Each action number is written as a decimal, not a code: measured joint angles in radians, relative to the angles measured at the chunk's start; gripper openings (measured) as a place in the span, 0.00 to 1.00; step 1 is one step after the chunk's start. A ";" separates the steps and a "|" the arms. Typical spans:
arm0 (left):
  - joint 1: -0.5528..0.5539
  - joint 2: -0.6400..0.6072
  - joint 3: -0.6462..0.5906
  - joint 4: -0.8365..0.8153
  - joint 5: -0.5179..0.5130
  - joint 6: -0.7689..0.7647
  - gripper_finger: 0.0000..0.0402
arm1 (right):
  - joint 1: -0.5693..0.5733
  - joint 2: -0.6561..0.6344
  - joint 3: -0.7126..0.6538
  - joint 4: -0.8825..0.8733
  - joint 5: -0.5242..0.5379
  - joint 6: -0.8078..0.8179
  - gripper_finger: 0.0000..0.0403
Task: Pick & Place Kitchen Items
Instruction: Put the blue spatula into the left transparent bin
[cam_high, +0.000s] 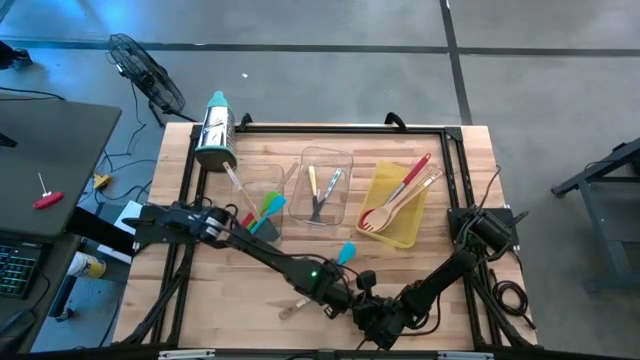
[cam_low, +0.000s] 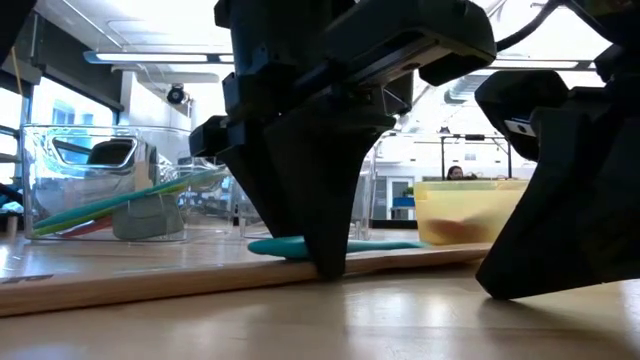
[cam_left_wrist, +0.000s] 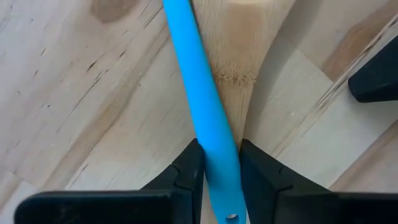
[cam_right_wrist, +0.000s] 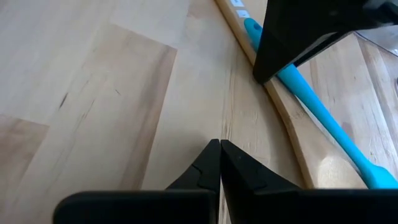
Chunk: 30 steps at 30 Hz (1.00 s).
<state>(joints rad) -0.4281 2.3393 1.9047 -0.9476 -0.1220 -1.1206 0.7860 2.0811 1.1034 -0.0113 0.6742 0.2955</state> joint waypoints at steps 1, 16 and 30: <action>-0.005 -0.005 0.008 -0.011 -0.008 0.007 0.17 | 0.001 0.000 0.000 0.000 0.000 0.000 0.01; -0.018 0.004 0.080 -0.110 -0.072 0.026 0.17 | 0.073 0.001 -0.001 0.001 0.222 0.044 0.01; -0.019 0.000 0.082 -0.107 -0.060 0.040 0.17 | 0.105 -0.046 0.000 -0.144 0.466 0.140 0.05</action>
<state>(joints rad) -0.4473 2.3398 1.9872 -1.0550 -0.1822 -1.0809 0.8913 2.0347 1.1030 -0.1556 1.1404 0.4350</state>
